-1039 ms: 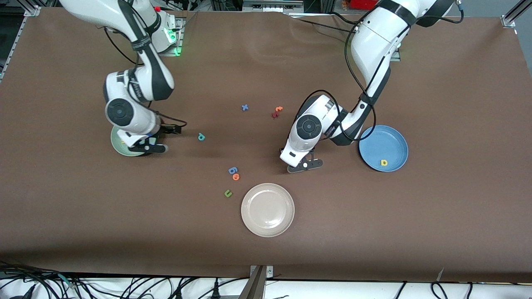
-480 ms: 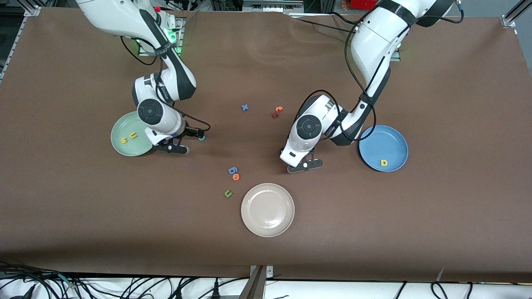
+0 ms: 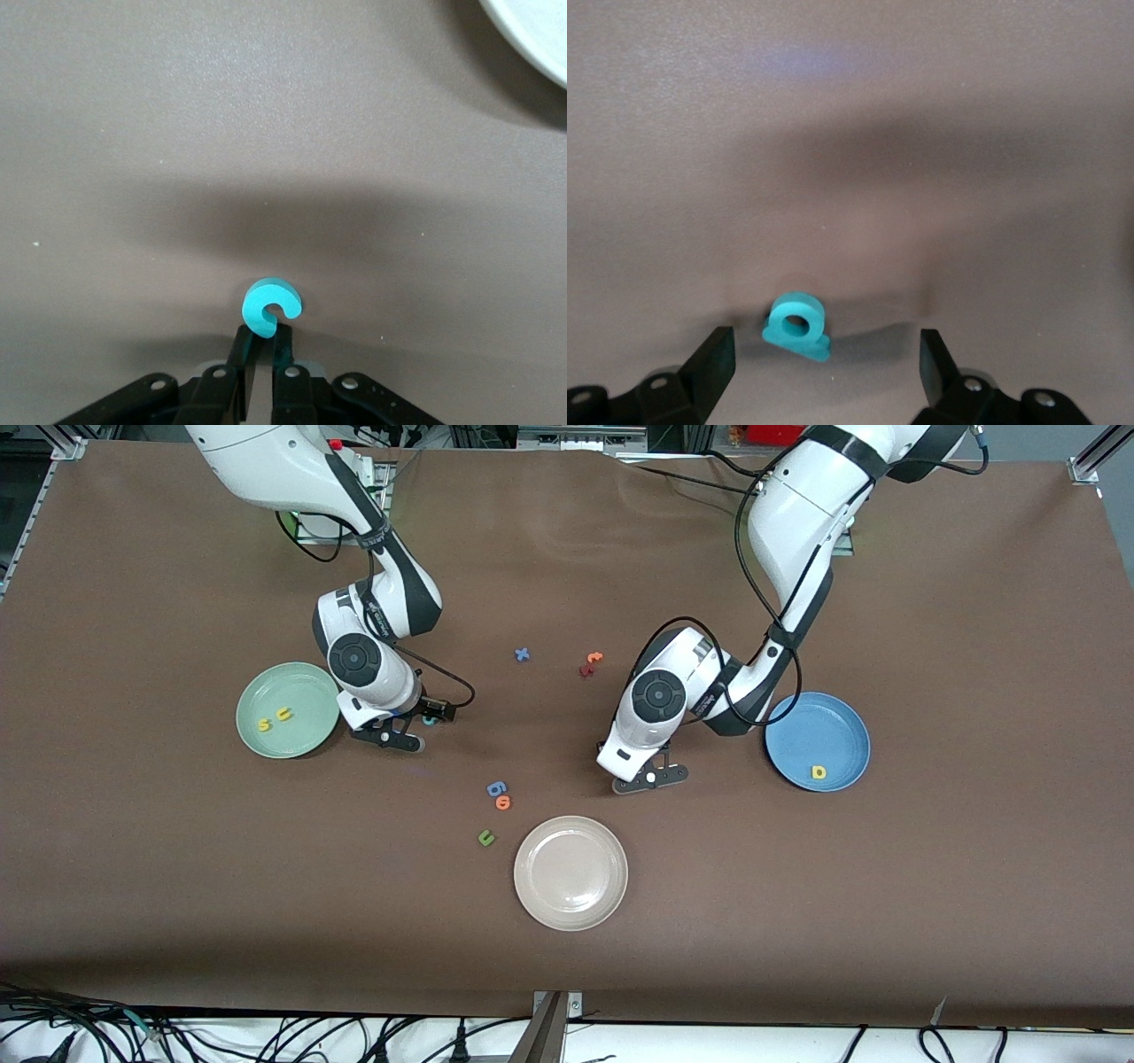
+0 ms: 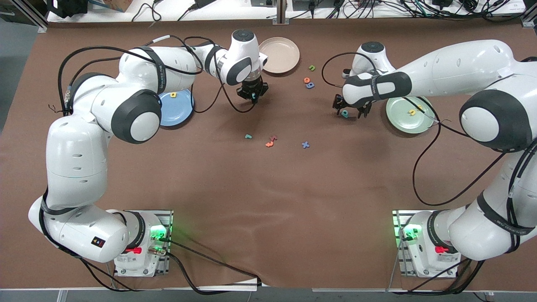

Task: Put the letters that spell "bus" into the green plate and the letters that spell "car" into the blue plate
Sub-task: 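Grasp the cyan p with the right gripper while the left gripper grips the c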

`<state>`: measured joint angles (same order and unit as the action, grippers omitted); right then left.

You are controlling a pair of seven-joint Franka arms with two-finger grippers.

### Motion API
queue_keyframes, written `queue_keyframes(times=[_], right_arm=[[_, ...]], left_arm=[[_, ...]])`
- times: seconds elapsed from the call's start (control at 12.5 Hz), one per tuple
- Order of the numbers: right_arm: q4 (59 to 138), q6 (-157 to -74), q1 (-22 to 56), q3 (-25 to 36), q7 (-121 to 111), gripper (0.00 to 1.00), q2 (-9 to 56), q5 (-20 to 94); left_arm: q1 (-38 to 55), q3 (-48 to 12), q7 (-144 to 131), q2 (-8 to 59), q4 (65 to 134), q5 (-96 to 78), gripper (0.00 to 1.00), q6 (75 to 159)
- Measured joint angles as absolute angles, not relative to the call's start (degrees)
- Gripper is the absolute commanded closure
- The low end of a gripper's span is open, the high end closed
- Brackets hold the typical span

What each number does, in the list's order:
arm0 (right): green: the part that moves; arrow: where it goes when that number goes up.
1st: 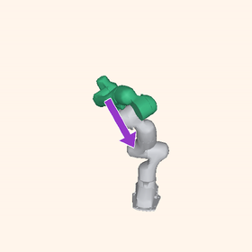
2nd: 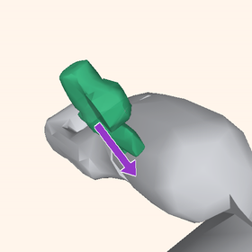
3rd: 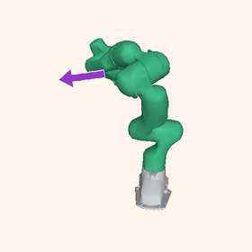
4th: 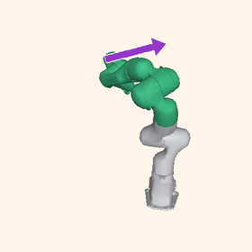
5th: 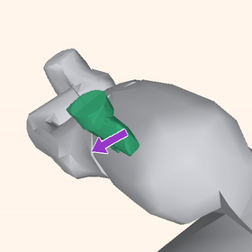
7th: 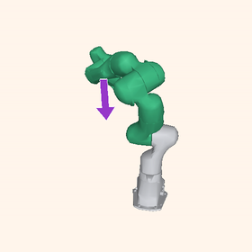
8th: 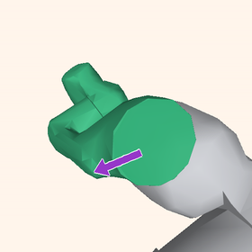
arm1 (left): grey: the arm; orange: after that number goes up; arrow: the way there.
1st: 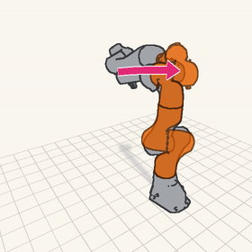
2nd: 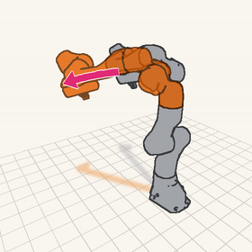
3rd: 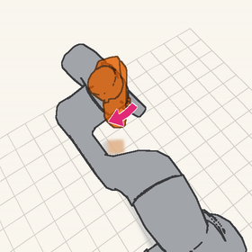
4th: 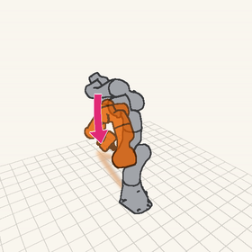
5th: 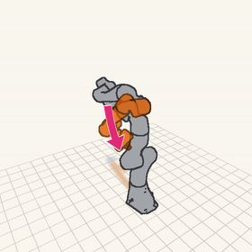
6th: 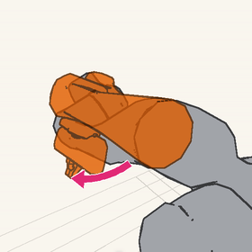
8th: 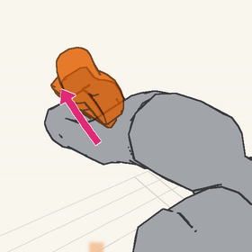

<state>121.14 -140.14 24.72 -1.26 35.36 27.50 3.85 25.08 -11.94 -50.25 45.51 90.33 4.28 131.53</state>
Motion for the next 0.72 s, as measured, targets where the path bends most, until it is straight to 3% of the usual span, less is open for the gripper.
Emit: queue_keyframes(times=[0.08, 0.24, 0.56, 0.72], right_arm=[[121.1, -140.2, 24.7, -1.2, 35.4, 0.49, 27.6, 3.8], [120.9, -140.2, 24.7, -1.3, 35.4, 0.65, 27.5, 3.9], [120.5, -140.1, 24.7, -1.3, 35.4, 0.83, 27.5, 4.2], [120.5, -140.1, 24.7, -1.3, 35.4, 0.85, 27.5, 4.2]], left_arm=[[25.1, -11.9, -50.3, 45.5, 90.3, 4.3, 0.82, 131.5], [25.1, -11.9, -50.3, 45.5, 90.3, 4.3, 0.78, 131.5], [25.1, -11.9, -50.3, 45.5, 90.3, 4.3, 0.78, 131.6], [25.1, -11.9, -50.3, 45.5, 90.3, 4.3, 0.75, 131.6]])
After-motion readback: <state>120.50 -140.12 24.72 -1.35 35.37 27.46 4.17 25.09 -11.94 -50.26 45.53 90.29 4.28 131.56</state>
